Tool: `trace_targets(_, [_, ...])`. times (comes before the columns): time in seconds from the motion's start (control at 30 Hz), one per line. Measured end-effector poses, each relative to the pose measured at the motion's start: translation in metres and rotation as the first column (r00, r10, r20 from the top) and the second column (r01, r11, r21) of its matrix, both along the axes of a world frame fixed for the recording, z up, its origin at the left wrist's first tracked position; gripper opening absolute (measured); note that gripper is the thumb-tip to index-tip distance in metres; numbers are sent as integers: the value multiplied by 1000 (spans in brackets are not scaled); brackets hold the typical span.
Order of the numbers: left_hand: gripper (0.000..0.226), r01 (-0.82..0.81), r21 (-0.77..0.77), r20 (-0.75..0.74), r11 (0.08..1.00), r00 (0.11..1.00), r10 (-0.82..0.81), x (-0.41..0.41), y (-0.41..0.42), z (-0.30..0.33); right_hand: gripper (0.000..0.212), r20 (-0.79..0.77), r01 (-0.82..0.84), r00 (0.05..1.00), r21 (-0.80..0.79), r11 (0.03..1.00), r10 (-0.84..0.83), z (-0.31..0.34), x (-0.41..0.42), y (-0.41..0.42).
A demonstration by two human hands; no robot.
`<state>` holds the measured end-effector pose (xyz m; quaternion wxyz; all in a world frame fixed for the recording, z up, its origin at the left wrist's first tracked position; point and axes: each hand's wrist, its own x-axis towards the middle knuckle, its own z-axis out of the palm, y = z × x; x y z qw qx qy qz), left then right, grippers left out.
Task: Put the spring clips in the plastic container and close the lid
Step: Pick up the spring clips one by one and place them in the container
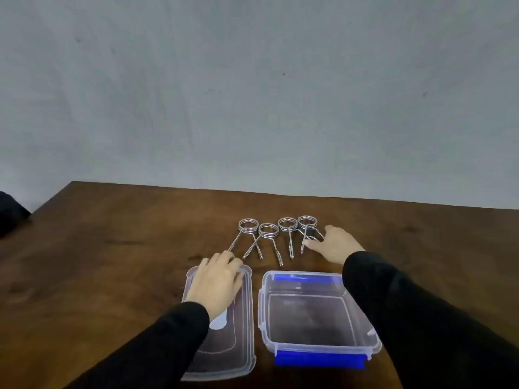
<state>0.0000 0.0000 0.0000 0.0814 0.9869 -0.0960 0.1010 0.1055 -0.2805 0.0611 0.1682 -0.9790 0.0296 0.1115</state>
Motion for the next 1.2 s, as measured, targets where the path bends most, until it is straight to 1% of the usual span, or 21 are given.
trace_targets(0.03, [22,2,7,-19,1000,1000,-2,-1,-1,-3,87,-11,26,1000,8,1000,-26,-6,4,4])
trace_targets(0.17, [23,-29,-14,22,999,999,29,-2,-4,-15,94,-56,114,992,-9,993,-115,-20,15,19])
trace_targets(0.23, [25,-33,-21,26,999,999,33,-2,-4,-18,94,-44,143,988,-43,989,-145,-27,20,25])
trace_targets(0.27, [25,-37,-23,43,999,998,38,-1,-2,-21,90,-21,152,988,-74,986,-154,-27,20,27])
trace_targets(0.33, [28,-32,-31,22,999,999,33,-1,-1,-22,79,30,157,988,-116,981,-154,-30,24,30])
trace_targets(0.43, [30,-29,-38,7,999,1000,30,-1,-2,-22,67,50,154,988,-109,982,-149,-33,29,30])
trace_targets(0.6, [30,-35,-52,-3,998,999,35,0,-2,-22,58,66,205,977,-14,979,-203,-34,32,22])
trace_targets(0.7, [29,-31,-50,4,998,1000,31,0,-3,-22,51,106,231,965,93,968,-241,-36,32,17])
trace_targets(0.8, [27,-29,-45,21,999,999,30,0,-2,-23,38,211,211,943,221,952,-258,-31,32,10])
trace_targets(0.87, [25,-31,-44,30,999,999,32,0,-2,-24,32,307,143,917,341,929,-254,-18,28,7])
trace_targets(0.93, [24,-29,-45,36,999,999,31,0,-1,-25,23,365,4,912,449,894,-188,5,15,6])
trace_targets(1.0, [24,-29,-42,45,999,999,30,0,-2,-26,18,373,-192,928,501,844,-10,30,-10,4])
trace_targets(1.03, [24,-28,-41,49,999,998,30,0,-2,-26,19,361,-292,925,490,821,114,40,-26,1])
trace_targets(1.07, [23,-27,-39,52,999,998,29,0,-1,-27,21,330,-382,911,452,806,247,46,-42,-1])
trace_targets(1.13, [23,-24,-36,57,999,998,26,0,-1,-27,22,212,-517,856,341,785,471,48,-72,-6])
trace_targets(1.2, [23,-26,-33,60,999,998,28,0,-1,-27,21,105,-607,793,226,762,600,38,-95,-10])
